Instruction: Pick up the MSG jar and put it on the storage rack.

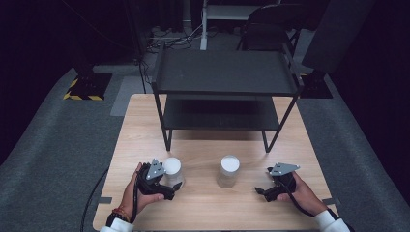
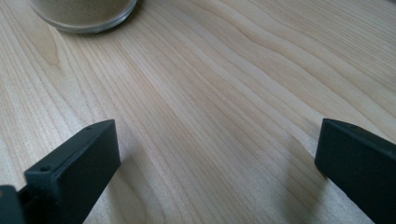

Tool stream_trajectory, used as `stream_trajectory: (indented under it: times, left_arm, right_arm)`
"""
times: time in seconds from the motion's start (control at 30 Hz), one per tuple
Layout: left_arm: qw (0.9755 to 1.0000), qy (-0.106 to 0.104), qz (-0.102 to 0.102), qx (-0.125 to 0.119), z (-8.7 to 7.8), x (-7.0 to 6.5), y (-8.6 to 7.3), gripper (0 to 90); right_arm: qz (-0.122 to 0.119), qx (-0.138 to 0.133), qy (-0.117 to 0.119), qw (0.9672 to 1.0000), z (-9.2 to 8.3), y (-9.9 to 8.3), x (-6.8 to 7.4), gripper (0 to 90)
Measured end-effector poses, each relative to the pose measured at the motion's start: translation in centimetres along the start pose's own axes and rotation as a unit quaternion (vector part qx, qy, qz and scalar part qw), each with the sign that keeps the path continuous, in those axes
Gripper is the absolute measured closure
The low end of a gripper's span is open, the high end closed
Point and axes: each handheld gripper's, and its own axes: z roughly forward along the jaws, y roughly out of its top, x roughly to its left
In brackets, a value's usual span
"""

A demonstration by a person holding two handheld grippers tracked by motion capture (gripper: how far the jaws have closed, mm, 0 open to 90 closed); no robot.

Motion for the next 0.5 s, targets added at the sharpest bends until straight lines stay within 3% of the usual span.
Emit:
stream_trajectory:
  times: [0.27,0.43,0.5]
  left_arm:
    - [0.9996,-0.013,-0.011,-0.022,0.2,1.1,0.2,8.7]
    - [0.9989,-0.033,-0.016,-0.028,0.5,2.0,0.2,13.9]
    - [0.9980,-0.052,-0.021,-0.030,0.7,2.6,0.1,17.5]
  right_arm:
    - [0.000,0.000,0.000,1.0000,0.0,0.0,0.0,0.0]
    - [0.000,0.000,0.000,1.0000,0.0,0.0,0.0,0.0]
    - [0.000,0.000,0.000,1.0000,0.0,0.0,0.0,0.0]
